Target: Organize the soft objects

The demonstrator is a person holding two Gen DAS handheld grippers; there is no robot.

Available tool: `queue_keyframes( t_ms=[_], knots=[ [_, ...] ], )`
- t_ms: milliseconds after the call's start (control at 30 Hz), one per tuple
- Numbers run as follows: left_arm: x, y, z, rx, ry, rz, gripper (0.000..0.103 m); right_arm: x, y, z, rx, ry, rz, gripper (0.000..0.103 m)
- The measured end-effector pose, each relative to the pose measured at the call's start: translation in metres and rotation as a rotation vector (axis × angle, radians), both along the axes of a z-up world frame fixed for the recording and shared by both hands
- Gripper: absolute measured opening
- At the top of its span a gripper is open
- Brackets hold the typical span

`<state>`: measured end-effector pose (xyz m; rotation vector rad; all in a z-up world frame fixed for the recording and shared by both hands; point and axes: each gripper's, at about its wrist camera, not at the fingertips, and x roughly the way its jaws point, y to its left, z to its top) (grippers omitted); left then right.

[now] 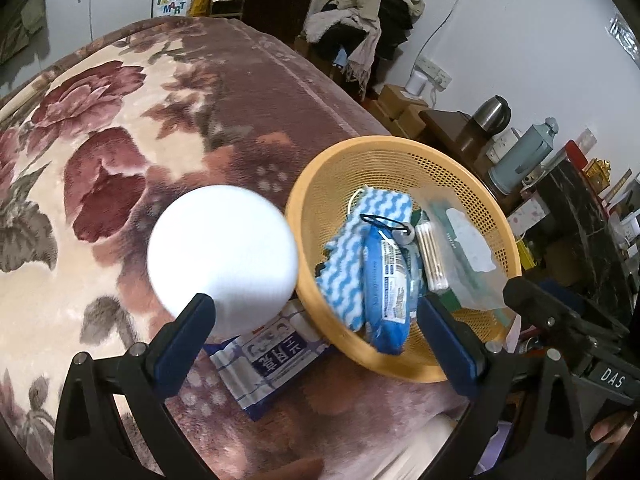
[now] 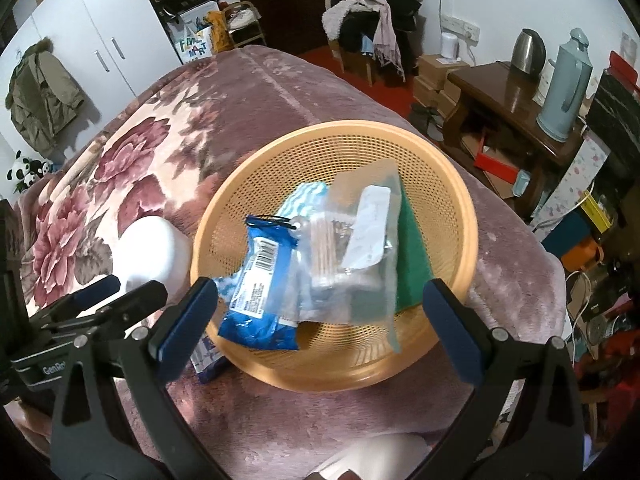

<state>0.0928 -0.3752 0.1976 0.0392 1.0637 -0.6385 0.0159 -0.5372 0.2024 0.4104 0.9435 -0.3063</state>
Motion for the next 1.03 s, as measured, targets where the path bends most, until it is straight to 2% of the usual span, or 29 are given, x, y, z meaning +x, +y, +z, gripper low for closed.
queue_keyframes(
  t_ms=[667, 800, 1033],
  knots=[
    [0.004, 0.065, -0.002, -0.047, 0.009, 0.041, 0.101, 0.007, 0.066, 0.003, -0.065, -0.002, 0.056, 0.103],
    [0.004, 0.092, -0.003, -0.058, 0.008, 0.069, 0.101, 0.017, 0.094, 0.002, -0.077, -0.001, 0.102, 0.103],
    [0.009, 0.164, -0.011, -0.072, 0.012, 0.160, 0.101, 0.034, 0.155, -0.005, -0.085, 0.008, 0.210, 0.103]
  ],
)
